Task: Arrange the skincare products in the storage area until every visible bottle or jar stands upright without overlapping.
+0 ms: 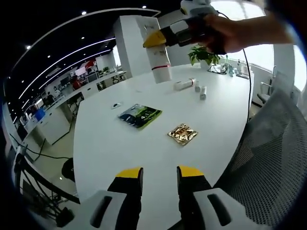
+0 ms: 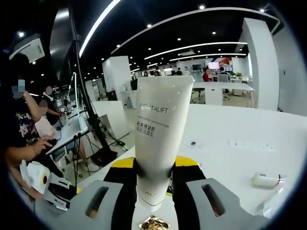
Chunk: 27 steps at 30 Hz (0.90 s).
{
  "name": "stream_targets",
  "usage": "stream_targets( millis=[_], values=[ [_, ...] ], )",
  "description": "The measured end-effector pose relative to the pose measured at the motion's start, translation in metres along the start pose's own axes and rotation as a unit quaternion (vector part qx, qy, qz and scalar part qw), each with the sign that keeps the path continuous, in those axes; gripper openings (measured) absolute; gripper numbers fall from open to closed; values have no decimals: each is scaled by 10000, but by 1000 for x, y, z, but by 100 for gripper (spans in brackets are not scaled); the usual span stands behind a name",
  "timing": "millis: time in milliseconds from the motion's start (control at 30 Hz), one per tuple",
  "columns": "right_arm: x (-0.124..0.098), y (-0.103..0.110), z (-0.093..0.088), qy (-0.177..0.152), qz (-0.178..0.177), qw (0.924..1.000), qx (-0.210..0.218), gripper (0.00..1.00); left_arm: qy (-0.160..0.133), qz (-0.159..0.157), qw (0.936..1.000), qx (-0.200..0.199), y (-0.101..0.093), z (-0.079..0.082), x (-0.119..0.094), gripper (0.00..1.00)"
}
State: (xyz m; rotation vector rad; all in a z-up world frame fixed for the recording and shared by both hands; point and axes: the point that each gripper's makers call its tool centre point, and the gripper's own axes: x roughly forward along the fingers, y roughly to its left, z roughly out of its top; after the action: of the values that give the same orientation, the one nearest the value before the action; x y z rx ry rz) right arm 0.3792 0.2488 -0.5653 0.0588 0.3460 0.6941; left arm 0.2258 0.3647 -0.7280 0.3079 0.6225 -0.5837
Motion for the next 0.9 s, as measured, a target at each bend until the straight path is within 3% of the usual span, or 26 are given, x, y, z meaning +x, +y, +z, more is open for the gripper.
stream_targets(
  millis=[900],
  values=[
    [-11,-6,-2,-21,-63,10000,30,25,82,-5,10000,-43,0,-2,1,29]
  ],
)
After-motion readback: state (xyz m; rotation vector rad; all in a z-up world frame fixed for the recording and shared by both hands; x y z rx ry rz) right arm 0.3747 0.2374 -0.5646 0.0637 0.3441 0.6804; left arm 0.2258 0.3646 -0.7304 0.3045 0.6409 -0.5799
